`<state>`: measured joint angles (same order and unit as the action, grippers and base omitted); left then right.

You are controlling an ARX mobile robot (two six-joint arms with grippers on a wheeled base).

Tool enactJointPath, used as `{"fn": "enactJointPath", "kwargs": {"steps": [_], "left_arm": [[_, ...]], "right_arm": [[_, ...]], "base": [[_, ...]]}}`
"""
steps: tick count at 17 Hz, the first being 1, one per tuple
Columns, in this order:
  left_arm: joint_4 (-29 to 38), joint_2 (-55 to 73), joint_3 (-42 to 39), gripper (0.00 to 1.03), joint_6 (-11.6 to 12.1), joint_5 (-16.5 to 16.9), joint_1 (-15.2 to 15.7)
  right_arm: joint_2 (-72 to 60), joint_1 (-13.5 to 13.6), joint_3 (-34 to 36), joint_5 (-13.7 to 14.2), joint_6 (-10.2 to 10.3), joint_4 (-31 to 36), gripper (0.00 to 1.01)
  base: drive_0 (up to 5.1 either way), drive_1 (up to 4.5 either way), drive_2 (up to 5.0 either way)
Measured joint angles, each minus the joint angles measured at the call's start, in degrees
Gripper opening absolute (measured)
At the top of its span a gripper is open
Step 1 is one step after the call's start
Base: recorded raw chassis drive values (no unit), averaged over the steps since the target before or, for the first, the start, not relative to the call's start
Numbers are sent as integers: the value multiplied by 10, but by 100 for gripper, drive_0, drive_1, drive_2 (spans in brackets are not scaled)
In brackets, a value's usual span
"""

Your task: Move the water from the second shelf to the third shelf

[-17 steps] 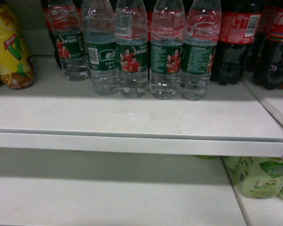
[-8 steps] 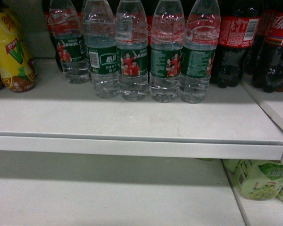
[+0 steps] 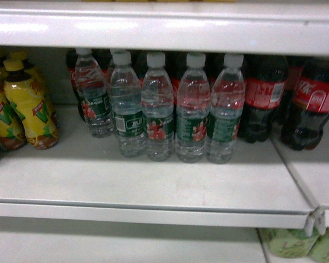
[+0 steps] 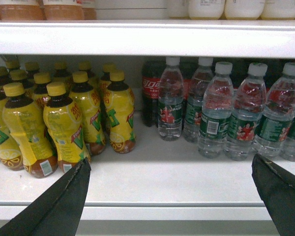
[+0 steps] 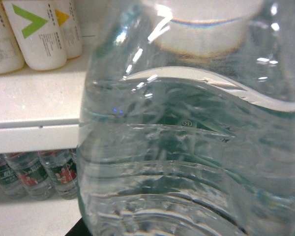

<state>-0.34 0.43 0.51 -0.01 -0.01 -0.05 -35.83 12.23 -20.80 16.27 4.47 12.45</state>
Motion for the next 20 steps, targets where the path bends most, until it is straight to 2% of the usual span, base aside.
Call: {"fn": "enactJointPath", "kwargs": {"steps": [20], "left_arm": [[2,0,0,98,0,0,0]], "right_arm": [[1,0,-1,0,0,0,43]], "base": [[0,0,0]]}}
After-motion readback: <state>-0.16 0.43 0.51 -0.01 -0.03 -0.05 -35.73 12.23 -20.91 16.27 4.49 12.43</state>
